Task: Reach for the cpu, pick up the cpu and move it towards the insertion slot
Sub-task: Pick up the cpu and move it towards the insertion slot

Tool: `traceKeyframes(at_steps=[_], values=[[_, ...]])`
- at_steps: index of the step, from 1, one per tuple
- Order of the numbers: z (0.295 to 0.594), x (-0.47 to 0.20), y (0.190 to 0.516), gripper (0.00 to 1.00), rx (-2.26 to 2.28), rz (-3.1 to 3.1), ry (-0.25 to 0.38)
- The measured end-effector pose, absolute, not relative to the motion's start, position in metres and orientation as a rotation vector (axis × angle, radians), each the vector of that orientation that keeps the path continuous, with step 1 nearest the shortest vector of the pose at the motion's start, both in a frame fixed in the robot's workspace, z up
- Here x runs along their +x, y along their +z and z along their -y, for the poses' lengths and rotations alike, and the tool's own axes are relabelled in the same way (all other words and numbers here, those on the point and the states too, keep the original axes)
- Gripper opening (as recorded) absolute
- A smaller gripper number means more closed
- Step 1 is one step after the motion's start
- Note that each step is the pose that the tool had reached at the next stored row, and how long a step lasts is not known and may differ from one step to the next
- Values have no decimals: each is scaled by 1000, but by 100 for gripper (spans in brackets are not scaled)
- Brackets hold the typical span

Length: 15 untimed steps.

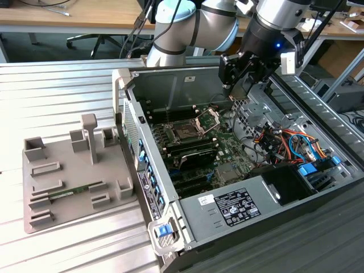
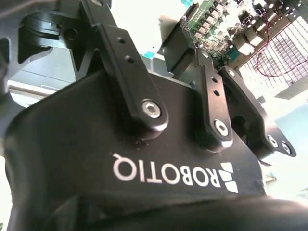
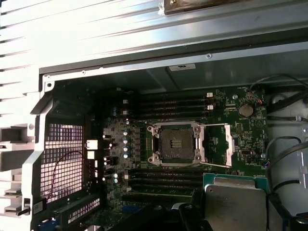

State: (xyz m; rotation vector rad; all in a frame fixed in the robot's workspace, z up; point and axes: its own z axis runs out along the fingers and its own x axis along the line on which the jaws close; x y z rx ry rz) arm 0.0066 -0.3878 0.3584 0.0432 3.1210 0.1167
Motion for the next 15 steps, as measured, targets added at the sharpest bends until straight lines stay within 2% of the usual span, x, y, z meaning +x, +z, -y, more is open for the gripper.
traceKeyframes(at_steps=[15], values=[[388, 7, 350, 55, 43, -3121, 117]])
